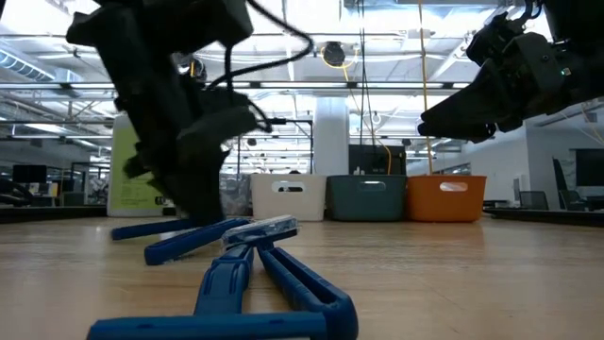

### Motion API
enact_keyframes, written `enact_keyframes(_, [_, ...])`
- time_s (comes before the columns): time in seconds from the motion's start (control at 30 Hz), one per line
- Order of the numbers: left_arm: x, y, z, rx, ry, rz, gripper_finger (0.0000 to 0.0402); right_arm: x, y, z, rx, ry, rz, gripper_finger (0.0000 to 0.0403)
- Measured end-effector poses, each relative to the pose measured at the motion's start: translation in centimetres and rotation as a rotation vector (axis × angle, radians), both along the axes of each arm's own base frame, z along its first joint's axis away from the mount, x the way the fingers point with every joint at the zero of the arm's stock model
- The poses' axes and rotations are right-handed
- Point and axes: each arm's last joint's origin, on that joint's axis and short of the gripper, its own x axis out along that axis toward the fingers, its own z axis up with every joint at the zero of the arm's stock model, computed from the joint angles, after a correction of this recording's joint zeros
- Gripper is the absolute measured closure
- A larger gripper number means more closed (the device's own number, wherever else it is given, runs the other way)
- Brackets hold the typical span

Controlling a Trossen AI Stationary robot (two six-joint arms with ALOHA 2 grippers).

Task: Pick & Place Travel size toiletries
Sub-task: Put the blue razor into the blue bin

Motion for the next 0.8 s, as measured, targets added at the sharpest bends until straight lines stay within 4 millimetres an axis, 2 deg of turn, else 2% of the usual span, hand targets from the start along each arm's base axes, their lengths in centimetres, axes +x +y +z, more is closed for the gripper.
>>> enact_keyframes(0.13, [1.4, 0.9, 2.3, 0.039, -0.119, -0.084, 0.0370, 0.0, 0.0, 0.0, 0.000, 0.000, -0.001, 0.0179])
enact_keyframes(0.3, [3.5, 3.1, 7.3, 0.156, -0.282, -0.170, 0.0389, 0.0, 0.0, 0.0, 0.000, -0.001, -0.002, 0.0179])
enact_keyframes(0.4, [5.1, 5.1, 10.7, 0.251, -0.433, -0.203, 0.0387, 0.0, 0.0, 0.0, 0.000, -0.001, -0.003, 0.0179])
enact_keyframes(0.5, [6.7, 7.5, 13.6, 0.344, -0.586, -0.211, 0.0370, 0.0, 0.0, 0.0, -0.001, 0.000, -0.003, 0.0179])
enact_keyframes(0.6, [7.3, 10.4, 15.2, 0.416, -0.682, -0.178, 0.0365, 0.0, 0.0, 0.0, -0.001, 0.000, -0.003, 0.0179])
enact_keyframes(0.8, [7.2, 17.6, 16.0, 0.440, -0.813, 0.018, 0.0389, 0.0, -0.1, 0.0, -0.001, -0.001, -0.006, 0.0179])
